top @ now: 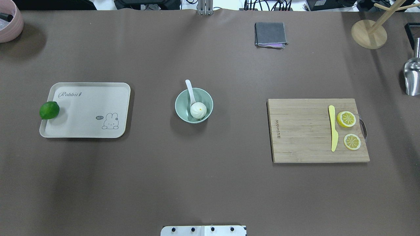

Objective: Put spoon and bun in bowl

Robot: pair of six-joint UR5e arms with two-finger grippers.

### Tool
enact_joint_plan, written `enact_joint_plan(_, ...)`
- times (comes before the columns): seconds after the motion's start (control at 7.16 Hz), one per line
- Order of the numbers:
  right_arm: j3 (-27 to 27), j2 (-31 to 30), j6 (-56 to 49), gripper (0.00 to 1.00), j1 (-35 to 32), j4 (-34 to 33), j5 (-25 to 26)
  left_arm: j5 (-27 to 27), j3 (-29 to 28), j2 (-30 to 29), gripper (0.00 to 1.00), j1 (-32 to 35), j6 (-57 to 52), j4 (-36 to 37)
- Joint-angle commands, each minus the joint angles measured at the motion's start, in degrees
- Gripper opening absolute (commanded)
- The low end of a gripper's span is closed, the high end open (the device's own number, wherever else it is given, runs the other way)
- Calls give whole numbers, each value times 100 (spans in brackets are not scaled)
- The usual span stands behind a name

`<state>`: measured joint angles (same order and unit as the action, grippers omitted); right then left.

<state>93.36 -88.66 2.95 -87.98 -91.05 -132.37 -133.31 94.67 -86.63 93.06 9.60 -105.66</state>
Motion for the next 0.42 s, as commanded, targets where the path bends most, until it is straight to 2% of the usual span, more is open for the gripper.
enact_joint_plan(0.0, -11, -11, 21, 100, 0, -9, -16, -2, -1, -3, 98, 2, -2, -7)
enact_joint_plan(0.28, -20, -29, 31, 100, 0, -9, -25, -2, 17, -38, 98, 2, -2, -16)
